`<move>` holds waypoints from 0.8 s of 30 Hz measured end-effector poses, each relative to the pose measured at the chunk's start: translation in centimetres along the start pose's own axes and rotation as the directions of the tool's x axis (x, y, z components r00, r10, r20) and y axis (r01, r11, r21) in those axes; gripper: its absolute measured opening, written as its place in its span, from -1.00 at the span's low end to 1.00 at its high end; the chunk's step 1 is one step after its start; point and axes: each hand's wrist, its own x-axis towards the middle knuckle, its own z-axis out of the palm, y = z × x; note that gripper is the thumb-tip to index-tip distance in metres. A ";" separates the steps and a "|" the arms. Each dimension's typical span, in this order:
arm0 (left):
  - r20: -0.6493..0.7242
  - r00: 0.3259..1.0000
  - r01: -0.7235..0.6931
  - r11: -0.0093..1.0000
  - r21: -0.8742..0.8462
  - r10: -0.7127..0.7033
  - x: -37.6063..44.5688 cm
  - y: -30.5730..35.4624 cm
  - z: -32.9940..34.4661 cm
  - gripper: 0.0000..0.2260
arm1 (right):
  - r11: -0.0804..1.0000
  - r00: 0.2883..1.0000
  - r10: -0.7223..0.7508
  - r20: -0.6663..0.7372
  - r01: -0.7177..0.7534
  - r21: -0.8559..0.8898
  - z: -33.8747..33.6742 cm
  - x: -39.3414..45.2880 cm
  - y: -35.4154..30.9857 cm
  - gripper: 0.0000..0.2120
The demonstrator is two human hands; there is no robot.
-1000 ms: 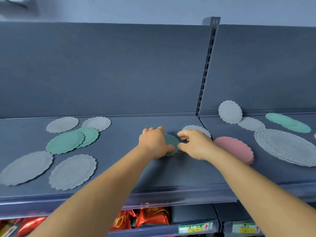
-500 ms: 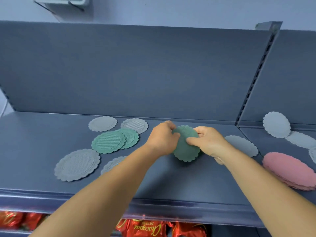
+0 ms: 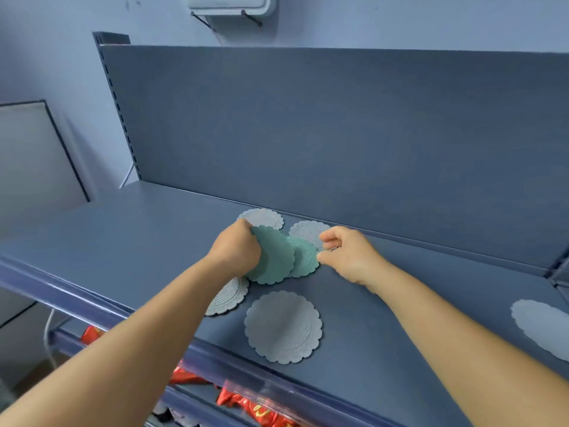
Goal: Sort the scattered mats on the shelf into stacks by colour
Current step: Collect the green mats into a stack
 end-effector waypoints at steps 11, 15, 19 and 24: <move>0.151 0.983 0.076 0.982 0.174 -0.103 0.2 0.3 -0.3 -0.35 | 0.955 0.996 0.010 0.090 0.017 -0.297 1.1 2.3 -1.9 -0.67; 0.210 0.969 0.102 0.986 0.135 -0.129 0.4 0.4 -0.5 -0.58 | 0.961 0.994 0.026 0.110 0.005 -0.278 1.1 2.2 -2.2 -0.59; 0.178 0.980 0.055 0.983 0.174 -0.086 0.4 0.7 -0.5 -0.55 | 0.991 0.998 0.002 0.059 0.006 -0.136 1.2 2.2 -1.3 -0.86; 0.183 0.982 0.015 0.993 0.115 -0.036 0.4 0.6 -0.6 -0.45 | 0.999 0.999 0.009 0.049 -0.011 0.034 1.1 0.9 -0.9 -0.63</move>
